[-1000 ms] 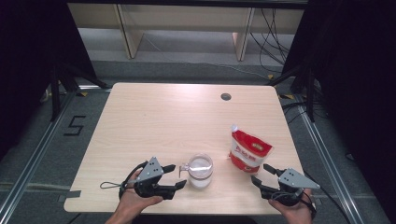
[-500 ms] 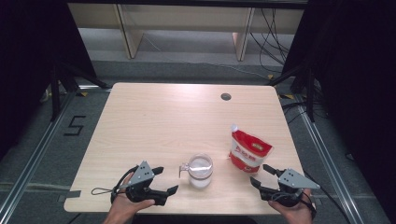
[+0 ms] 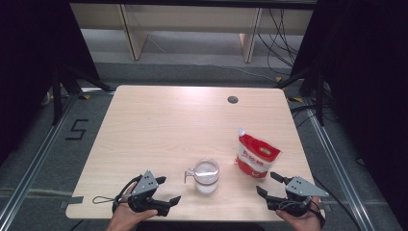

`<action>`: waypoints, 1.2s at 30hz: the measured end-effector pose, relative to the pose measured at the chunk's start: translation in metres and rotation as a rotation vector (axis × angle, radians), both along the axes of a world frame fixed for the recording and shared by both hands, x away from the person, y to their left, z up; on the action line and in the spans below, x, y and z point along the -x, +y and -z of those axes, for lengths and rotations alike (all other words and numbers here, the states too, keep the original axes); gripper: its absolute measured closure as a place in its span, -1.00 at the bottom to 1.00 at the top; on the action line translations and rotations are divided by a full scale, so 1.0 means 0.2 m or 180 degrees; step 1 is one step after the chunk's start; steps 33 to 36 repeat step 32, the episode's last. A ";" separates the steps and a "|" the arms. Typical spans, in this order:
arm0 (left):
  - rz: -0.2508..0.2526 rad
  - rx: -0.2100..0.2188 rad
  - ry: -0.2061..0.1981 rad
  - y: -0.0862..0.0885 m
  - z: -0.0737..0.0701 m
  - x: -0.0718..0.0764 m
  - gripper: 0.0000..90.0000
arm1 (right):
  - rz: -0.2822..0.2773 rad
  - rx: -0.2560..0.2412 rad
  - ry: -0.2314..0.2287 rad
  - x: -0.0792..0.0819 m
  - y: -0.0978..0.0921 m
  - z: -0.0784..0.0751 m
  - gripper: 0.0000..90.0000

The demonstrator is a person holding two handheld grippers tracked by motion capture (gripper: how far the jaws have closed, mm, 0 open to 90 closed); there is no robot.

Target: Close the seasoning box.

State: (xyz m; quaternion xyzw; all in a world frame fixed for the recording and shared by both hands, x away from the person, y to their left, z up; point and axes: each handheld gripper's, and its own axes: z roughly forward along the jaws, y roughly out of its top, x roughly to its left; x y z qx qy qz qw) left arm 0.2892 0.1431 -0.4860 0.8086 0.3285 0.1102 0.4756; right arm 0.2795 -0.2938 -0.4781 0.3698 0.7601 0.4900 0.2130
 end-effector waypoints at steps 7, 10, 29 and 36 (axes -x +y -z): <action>0.0016 -0.0003 0.0045 0.00 0.02 0.00 -0.65 | -0.0074 0.0081 0.0018 0.01 0.01 0.02 -0.51; 0.0000 -0.0076 0.0033 0.01 0.03 0.01 -0.65 | -0.0062 0.0137 -0.0029 0.02 0.00 0.02 -0.52; 0.0016 -0.0080 0.0027 0.00 0.04 0.01 -0.65 | -0.0114 0.0182 0.0152 0.03 0.02 0.04 -0.58; 0.0021 -0.0083 0.0028 0.00 0.04 0.01 -0.65 | -0.0124 0.0169 0.0158 0.02 0.01 0.05 -0.58</action>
